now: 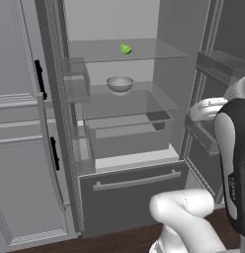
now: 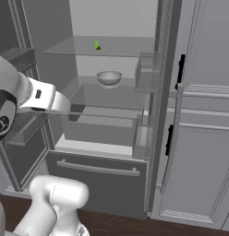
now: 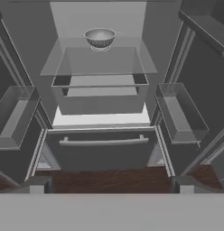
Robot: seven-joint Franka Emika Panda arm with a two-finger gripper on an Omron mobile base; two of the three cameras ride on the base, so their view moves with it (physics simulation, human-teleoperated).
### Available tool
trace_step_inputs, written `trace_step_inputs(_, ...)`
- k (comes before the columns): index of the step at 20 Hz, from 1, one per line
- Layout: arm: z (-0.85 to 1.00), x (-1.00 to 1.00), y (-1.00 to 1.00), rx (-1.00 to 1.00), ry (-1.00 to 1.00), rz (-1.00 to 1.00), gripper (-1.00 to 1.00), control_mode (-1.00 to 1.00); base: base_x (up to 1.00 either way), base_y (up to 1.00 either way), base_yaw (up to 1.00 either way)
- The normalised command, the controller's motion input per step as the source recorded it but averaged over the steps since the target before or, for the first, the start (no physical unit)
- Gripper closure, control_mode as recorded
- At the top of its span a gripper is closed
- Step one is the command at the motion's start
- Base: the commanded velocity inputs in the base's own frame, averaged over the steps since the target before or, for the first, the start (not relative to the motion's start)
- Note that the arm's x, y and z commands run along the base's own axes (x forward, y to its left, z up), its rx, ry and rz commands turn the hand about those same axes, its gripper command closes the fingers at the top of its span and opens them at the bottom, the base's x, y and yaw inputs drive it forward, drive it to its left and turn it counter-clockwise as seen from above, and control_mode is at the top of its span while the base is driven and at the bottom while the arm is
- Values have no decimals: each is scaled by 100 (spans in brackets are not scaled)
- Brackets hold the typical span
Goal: Grab a lemon wedge from the fridge and one ice cube from the ice bowl, and put them in the glass of lemonade.
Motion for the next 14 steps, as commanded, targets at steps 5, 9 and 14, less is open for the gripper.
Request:
trace_step_inputs(5,0,0,0,0,-8,2,-100,-100,0,0,0)
trace_step_inputs(9,1,0,0,0,-12,2,-100,-100,0,0,0)
trace_step_inputs(14,19,0,0,-1,-16,2,-100,-100,0,0,0)
